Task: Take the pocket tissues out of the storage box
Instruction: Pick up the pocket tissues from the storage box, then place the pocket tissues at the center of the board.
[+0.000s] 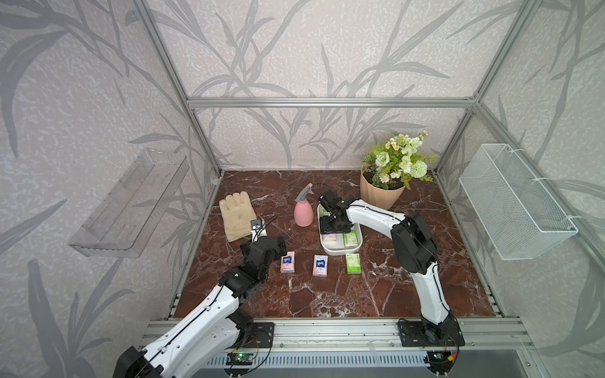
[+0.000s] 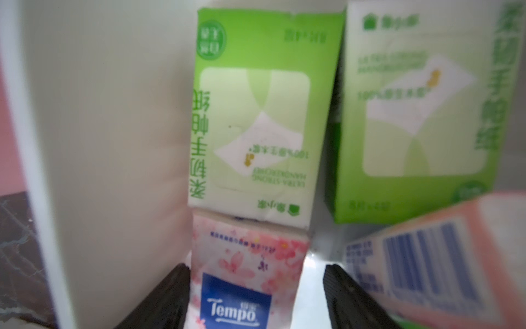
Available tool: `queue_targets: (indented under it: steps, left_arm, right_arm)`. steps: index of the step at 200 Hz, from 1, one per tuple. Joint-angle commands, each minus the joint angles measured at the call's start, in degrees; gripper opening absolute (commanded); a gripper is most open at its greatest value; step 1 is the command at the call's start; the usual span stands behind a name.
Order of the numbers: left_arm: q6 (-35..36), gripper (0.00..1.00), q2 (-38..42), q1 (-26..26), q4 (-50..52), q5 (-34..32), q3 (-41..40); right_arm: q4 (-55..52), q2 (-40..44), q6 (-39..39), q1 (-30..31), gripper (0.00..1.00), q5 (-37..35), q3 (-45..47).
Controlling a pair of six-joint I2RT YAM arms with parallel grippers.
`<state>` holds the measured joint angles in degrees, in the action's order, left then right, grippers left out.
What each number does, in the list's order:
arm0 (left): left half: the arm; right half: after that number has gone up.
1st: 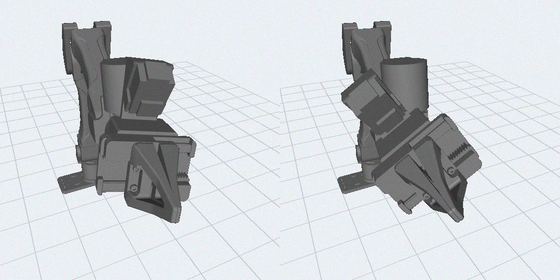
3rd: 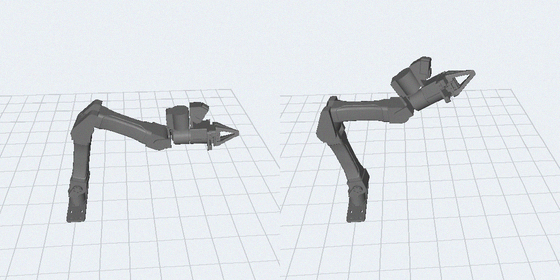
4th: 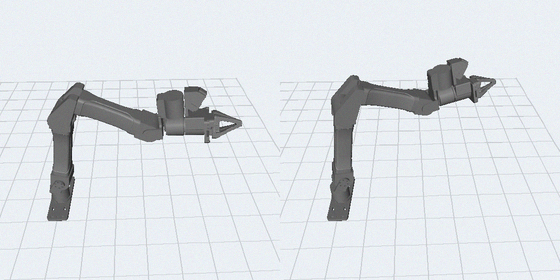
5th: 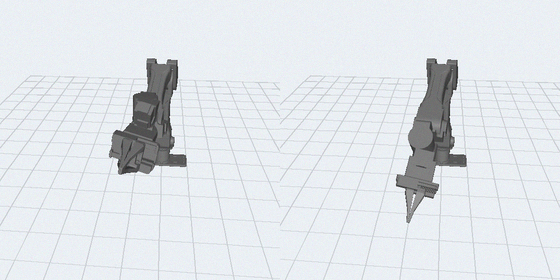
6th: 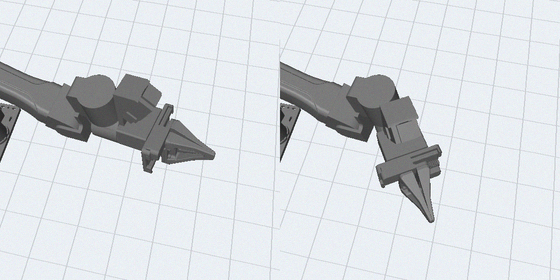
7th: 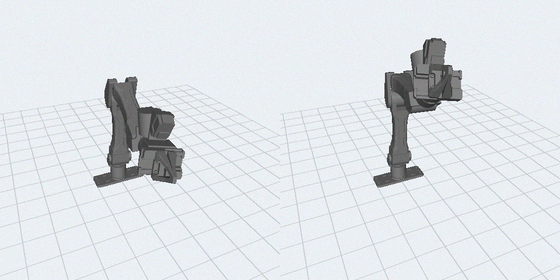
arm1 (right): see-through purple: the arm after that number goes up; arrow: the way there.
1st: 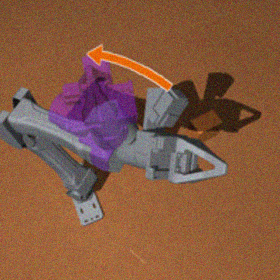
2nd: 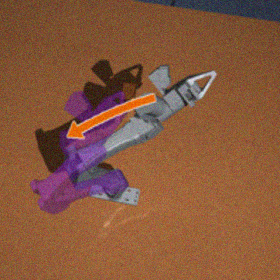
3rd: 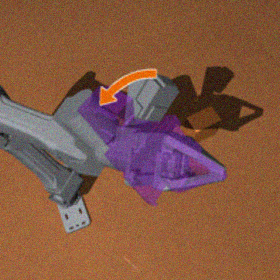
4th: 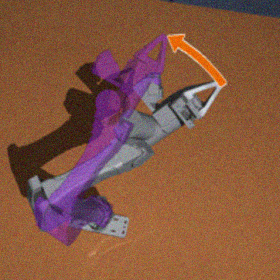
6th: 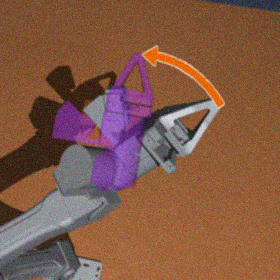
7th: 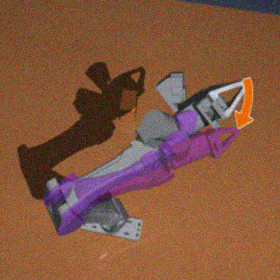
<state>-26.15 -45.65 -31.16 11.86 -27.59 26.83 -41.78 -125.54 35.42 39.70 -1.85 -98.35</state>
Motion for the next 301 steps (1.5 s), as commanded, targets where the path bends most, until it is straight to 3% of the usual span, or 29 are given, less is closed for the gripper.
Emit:
queue_targets:
  steps: [1,85,130,196,301]
  left_arm:
    - [-0.1,1.0,-0.9,0.2,-1.1,-1.3,-0.4]
    - [0.0,1.0,-3.9,0.2,-2.9,-1.9,0.3]
    - [0.1,1.0,-4.1,0.3,-2.9,-1.6,0.8]
    - [1.3,1.0,-3.6,0.3,-2.2,-1.6,1.6]
    - [1.0,1.0,-4.9,0.3,-2.2,-0.6,3.6]
  right_arm:
    - [-3.3,-2.0,-1.9,-0.4,0.76,-0.9,-2.7]
    - [-6.3,-3.8,-2.2,-0.5,0.65,-1.2,-3.6]
    - [-4.9,0.2,-1.1,-0.5,0.56,-0.8,-1.9]
    - [-6.0,9.7,-0.1,-0.4,0.56,-1.3,2.0]
    - [-12.5,33.9,-4.1,-2.6,0.55,-6.9,20.0]
